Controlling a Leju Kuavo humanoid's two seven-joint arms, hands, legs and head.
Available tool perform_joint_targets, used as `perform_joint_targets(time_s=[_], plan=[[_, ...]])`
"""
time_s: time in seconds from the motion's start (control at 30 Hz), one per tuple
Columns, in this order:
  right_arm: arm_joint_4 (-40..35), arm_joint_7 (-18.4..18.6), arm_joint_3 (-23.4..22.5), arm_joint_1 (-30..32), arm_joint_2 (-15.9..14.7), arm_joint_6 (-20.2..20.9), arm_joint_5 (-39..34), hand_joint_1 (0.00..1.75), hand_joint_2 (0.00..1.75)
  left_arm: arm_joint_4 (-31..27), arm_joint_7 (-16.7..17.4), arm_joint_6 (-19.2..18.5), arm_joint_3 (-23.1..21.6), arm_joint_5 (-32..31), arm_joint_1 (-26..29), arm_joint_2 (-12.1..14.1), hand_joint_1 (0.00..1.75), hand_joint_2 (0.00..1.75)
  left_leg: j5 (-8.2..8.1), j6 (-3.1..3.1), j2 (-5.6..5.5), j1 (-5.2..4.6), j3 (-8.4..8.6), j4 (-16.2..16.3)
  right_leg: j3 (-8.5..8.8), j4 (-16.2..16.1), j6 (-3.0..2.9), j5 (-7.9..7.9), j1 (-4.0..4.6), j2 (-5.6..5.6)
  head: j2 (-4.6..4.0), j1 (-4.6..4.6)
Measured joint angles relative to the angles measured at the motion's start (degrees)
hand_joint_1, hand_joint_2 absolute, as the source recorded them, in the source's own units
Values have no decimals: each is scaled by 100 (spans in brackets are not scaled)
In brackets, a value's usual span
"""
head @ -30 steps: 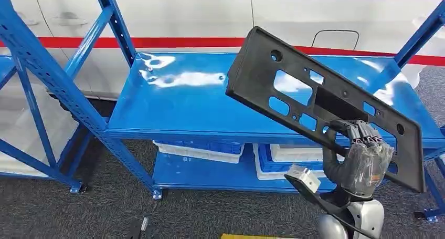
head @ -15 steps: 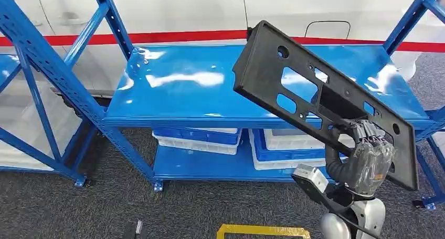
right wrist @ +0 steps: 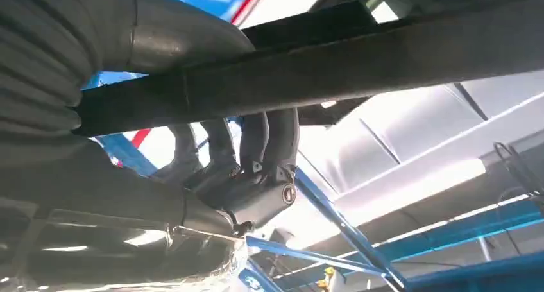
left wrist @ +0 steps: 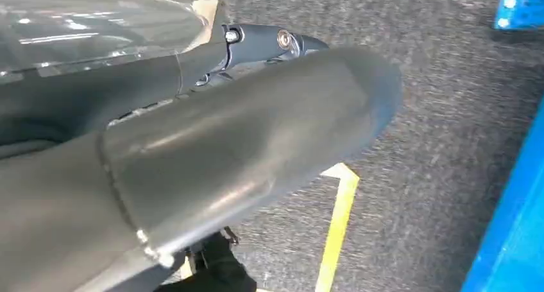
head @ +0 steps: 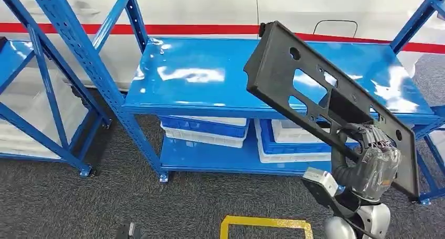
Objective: Take the parts from the cabinet and place them on the table.
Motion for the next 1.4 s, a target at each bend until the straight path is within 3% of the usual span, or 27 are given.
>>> perform_joint_targets(time_s=[0.07,0.13,0.23,0.27,0.3,0.33,0.4,0.43,0.5,0.53,0.6,0.63,0.73,0.77,0.8,0.83,0.9,0.93,0.97,1.03,1.1,1.13,1.17,1.23,1.3,1.37,1.4], plan=[[0,-28,-26,8,7,0,-26,175,175,0,-13,9,7,15,2,2,0,0,48,-28,-11,-5,-92,51,616,-946,81,353,3,-1,0,0],[0,-48,-33,7,18,0,-31,175,175,0,-13,11,20,15,1,2,0,0,76,-74,-16,-47,-185,148,1162,-1787,19,337,34,7,0,11],[2,-66,-44,45,37,0,-39,175,175,0,-20,35,37,17,15,5,0,0,166,-165,-22,-34,-215,156,987,-1745,-32,372,60,20,0,-9],[4,-81,-50,48,44,0,-68,175,175,2,-26,53,46,26,28,20,0,0,183,-200,-45,-31,-235,175,941,-1787,-131,435,-32,10,0,5],[7,-98,-52,35,63,0,-83,175,175,2,-31,59,55,35,36,35,0,0,67,-231,-54,-11,-300,241,958,-1777,-173,474,-27,-11,0,16],[9,-114,-55,37,88,0,-109,175,175,2,-39,59,63,42,54,33,0,0,-297,-285,-46,0,-403,503,908,-1774,-268,540,-33,-6,0,-35],[42,-179,-63,63,127,0,-151,175,175,2,-61,59,98,83,71,35,0,0,-902,-363,-40,44,-677,1400,786,-1766,-295,641,-15,-11,0,-37],[65,-203,-63,63,144,0,-170,175,175,2,-72,61,126,87,83,35,0,0,-1041,-389,-39,62,-786,1807,722,-1754,-284,675,-7,-14,0,-42],[116,-253,-63,63,179,0,-205,175,175,2,-103,77,155,96,109,40,0,0,-899,-397,-32,85,-645,1844,617,-1727,-267,735,-3,-17,0,-44],[142,-275,-63,63,208,0,-221,175,175,2,-118,76,168,98,118,46,0,0,-706,-386,-31,93,-394,1493,581,-1711,-243,755,-3,-17,0,-42],[173,-286,-63,63,260,0,-229,175,175,2,-140,87,190,116,126,55,0,0,-394,-314,-37,91,368,344,547,-1689,-216,794,-2,-15,0,-46],[184,-288,-66,62,284,0,-240,175,175,2,-151,87,194,116,123,68,0,0,-509,-287,-40,68,535,63,523,-1688,-176,820,23,-17,0,-41],[216,-317,-63,61,350,0,-271,175,175,2,-175,103,232,103,158,70,0,0,-437,-208,-53,-4,468,53,491,-1694,-36,914,-8,-28,0,-61],[221,-321,-66,63,367,0,-273,175,175,2,-179,109,236,90,167,70,0,0,-369,-142,-47,-11,440,10,476,-1718,28,962,5,-24,0,-57],[227,-323,-70,58,376,0,-280,175,175,2,-183,111,245,85,162,50,0,0,-263,-78,0,60,423,-71,372,-1617,17,886,8,-18,0,-56],[230,-328,-70,58,376,2,-280,175,175,2,-186,111,254,76,160,64,0,0,-203,-19,-4,44,345,-85,258,-1419,-37,657,49,2,0,-57],[232,-334,-70,75,387,4,-280,175,175,2,-184,116,267,37,158,66,0,0,-110,7,7,37,206,-83,-28,-587,-126,90,40,6,0,-33],[232,-334,-74,93,387,4,-280,175,175,2,-184,111,267,22,160,64,0,0,-64,2,9,35,135,-80,-150,-154,-124,-98,38,7,0,-39],[232,-334,-76,110,387,7,-280,175,175,2,-184,109,267,4,162,64,0,0,-18,-2,10,36,73,-76,-200,136,-75,-137,37,7,0,-24],[232,-334,-87,140,389,20,-273,175,175,2,-184,96,267,-44,164,57,0,0,74,-34,10,44,-49,-68,90,-77,88,155,20,6,0,-15],[232,-334,-90,146,387,24,-271,175,175,2,-184,76,267,-52,163,53,0,0,128,-90,6,56,-139,-9,759,-1085,178,442,-22,3,0,-15],[232,-334,-90,144,389,24,-269,175,175,2,-184,72,267,-57,163,61,0,0,136,-117,3,21,-199,62,1114,-1604,158,390,-37,7,0,2],[229,-334,-87,148,409,24,-267,175,175,2,-184,68,264,-72,160,55,0,0,158,-148,1,16,-251,121,1225,-1827,82,295,25,40,0,3],[229,-330,-101,197,413,24,-253,175,175,2,-184,68,264,-105,167,57,0,0,233,-204,-3,7,-284,138,1086,-1770,56,301,24,38,0,4],[229,-319,-131,217,422,31,-236,175,175,4,-184,70,264,-146,174,66,0,0,208,-255,-17,40,-353,189,1011,-1764,-64,374,-66,18,0,11],[201,-277,-168,237,437,55,-229,175,175,4,-179,70,262,-164,176,59,0,0,-417,-323,-27,53,-539,700,940,-1758,-229,480,-36,9,0,-20],[184,-275,-192,254,444,72,-223,175,175,4,-179,66,260,-175,174,57,0,0,-696,-349,-25,61,-652,1101,880,-1754,-262,528,-25,6,0,-20]])
